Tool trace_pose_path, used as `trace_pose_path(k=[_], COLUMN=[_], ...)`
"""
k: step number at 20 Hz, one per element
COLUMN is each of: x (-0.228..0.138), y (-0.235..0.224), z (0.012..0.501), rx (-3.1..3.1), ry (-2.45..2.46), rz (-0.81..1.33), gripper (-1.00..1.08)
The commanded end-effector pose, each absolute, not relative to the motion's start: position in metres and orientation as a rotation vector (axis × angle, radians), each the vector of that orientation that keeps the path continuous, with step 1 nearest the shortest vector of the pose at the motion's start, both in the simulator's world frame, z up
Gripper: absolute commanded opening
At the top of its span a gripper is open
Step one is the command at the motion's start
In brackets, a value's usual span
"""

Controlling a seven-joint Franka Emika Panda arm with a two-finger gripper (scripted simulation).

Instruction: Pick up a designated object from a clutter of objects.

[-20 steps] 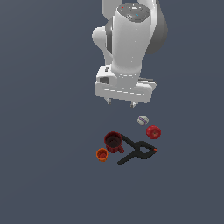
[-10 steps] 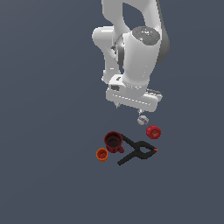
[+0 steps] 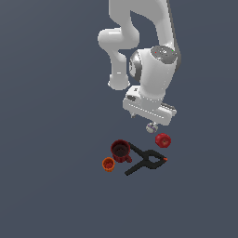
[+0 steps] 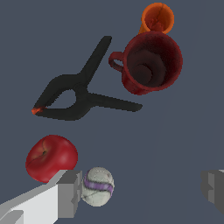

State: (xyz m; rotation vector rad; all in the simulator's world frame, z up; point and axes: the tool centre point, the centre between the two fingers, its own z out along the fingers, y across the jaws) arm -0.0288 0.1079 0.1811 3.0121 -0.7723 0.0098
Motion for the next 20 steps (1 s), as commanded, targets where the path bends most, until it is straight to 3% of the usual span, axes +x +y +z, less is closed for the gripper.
trace_pose_path(k=[1, 20], x=[-0.033, -0.076], y=[0.117, 0.177], z=[0.171, 0.102], rx=[2.997, 2.856], ry=[-0.839, -1.293], rz=[0.012, 0.007], gripper=[1.0, 1.0])
